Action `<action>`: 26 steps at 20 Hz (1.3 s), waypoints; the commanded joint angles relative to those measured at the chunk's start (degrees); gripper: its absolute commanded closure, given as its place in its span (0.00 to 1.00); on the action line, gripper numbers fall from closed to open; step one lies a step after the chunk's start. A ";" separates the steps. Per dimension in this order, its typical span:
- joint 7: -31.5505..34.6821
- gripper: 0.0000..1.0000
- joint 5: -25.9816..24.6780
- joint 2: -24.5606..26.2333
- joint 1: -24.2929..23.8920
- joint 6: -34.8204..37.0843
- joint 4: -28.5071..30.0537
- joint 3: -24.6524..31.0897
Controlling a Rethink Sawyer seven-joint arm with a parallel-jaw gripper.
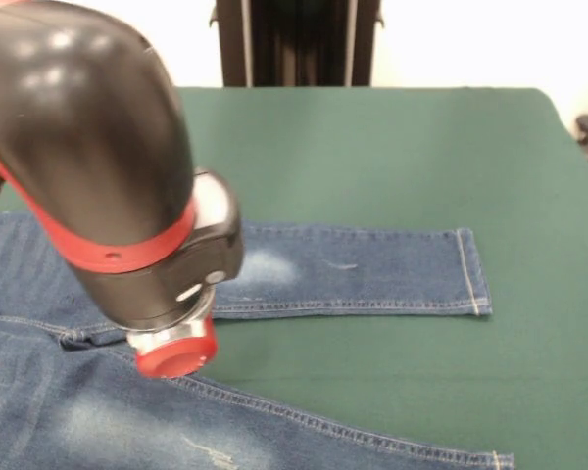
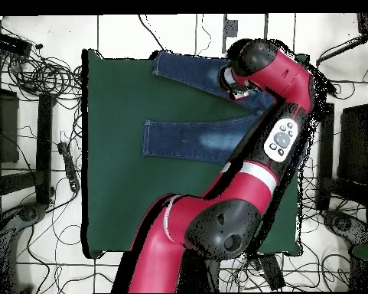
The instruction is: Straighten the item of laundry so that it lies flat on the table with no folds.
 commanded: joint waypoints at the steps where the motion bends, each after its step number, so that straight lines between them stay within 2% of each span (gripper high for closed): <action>1: 16.26 1.00 -0.90 -2.20 2.76 1.01 10.54 7.92; 4: 15.59 1.00 -1.68 -3.79 3.66 0.67 13.17 8.92; 11: 14.36 1.00 -2.40 -13.22 10.31 -1.97 30.24 12.86; 15: 16.08 1.00 -0.34 -14.56 12.95 -4.92 35.48 15.15; 20: 16.88 1.00 0.39 -15.82 14.52 -6.13 39.34 16.75; 26: 18.00 1.00 0.06 -14.35 14.36 -7.02 37.67 17.59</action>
